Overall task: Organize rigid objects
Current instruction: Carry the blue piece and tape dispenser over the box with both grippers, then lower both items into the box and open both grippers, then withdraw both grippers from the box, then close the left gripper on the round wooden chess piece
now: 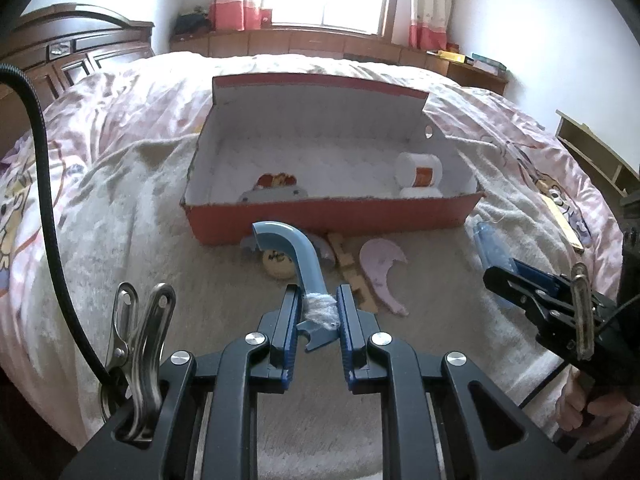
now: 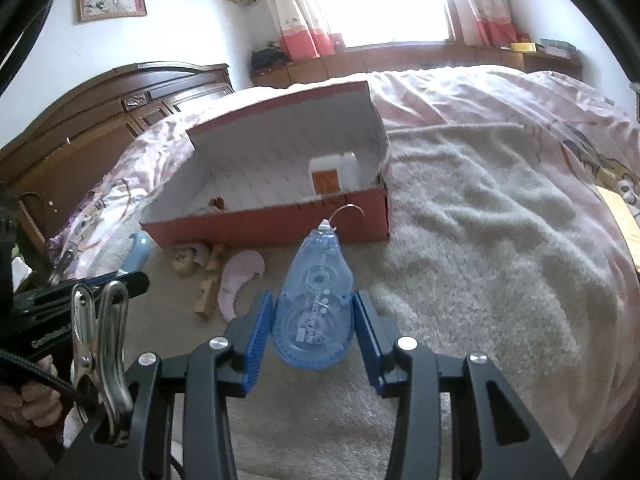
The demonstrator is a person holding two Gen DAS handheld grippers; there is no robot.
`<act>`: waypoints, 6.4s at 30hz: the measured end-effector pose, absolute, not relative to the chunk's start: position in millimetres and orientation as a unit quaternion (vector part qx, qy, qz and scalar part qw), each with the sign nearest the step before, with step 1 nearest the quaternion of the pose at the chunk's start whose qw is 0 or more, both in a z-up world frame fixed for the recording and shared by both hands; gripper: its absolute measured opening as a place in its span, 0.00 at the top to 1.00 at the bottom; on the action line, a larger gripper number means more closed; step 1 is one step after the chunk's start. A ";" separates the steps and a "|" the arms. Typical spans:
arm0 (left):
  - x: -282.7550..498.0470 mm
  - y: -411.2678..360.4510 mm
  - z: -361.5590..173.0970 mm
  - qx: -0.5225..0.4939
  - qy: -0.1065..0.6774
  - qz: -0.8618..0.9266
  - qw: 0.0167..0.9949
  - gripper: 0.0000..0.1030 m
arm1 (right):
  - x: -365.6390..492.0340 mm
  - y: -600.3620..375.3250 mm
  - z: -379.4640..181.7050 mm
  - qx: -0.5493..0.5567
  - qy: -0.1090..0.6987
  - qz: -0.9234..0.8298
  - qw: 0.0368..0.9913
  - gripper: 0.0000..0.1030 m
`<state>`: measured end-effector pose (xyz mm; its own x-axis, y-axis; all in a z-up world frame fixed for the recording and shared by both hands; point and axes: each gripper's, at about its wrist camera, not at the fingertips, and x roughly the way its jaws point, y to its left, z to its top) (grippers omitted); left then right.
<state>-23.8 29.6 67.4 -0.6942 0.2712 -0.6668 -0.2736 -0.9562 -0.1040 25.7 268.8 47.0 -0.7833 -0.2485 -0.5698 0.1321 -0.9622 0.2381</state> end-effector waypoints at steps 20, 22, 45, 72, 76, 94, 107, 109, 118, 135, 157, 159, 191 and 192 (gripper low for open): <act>-62.4 46.1 108.7 -0.315 0.016 0.935 0.165 0.82 | -4.2 261.5 87.0 0.280 -0.077 -0.949 0.124 0.58; -67.9 49.7 112.8 -0.310 0.020 0.936 0.166 0.82 | -9.3 260.6 91.4 0.276 -0.076 -0.950 0.125 0.58; -122.5 66.6 104.6 -0.315 0.020 0.935 0.162 0.82 | -74.4 263.5 92.9 0.285 -0.077 -0.948 0.118 0.58; -156.2 72.0 73.5 -0.343 0.026 0.927 0.151 0.81 | -101.2 261.3 70.3 0.300 -0.055 -0.948 0.088 0.58; -157.5 72.5 72.1 -0.353 0.027 0.924 0.143 0.78 | -101.0 262.6 70.7 0.299 -0.062 -0.948 0.089 0.58; -146.8 66.0 81.3 -0.351 0.021 0.926 0.137 0.78 | -90.3 265.0 76.3 0.293 -0.080 -0.948 0.093 0.51; -125.0 58.9 90.3 -0.347 0.009 0.927 0.138 0.78 | -74.9 263.4 80.5 0.291 -0.084 -0.948 0.095 0.51; -121.8 57.5 91.9 -0.346 0.008 0.928 0.138 0.78 | -70.4 262.5 81.9 0.290 -0.084 -0.948 0.095 0.51; -108.5 52.2 94.9 -0.344 0.003 0.929 0.139 0.78 | -53.0 259.1 81.2 0.297 -0.088 -0.946 0.095 0.51; -80.9 33.8 88.4 -0.352 -0.013 0.926 0.134 0.78 | -26.2 264.0 66.7 0.320 -0.089 -0.939 0.084 0.51; -80.6 25.5 39.7 -0.424 -0.018 0.896 0.133 0.62 | -6.2 266.5 32.3 0.370 -0.082 -0.922 0.079 0.50; -83.4 25.9 36.5 -0.424 -0.020 0.896 0.132 0.62 | -6.1 266.7 29.9 0.373 -0.084 -0.921 0.080 0.50; -50.2 0.4 22.5 -0.394 -0.023 0.912 0.113 0.68 | 1.5 248.7 22.3 0.397 -0.034 -0.912 0.095 0.45; -50.4 -1.0 22.5 -0.393 -0.026 0.912 0.113 0.68 | -0.2 241.4 21.8 0.398 -0.023 -0.912 0.100 0.43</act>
<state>-50.4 -1.0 22.5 -0.6649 0.2272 -0.7116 -0.1859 -0.9730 -0.1370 -0.2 241.4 21.8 -0.6630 -0.2012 -0.7211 0.1647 -0.9788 0.1216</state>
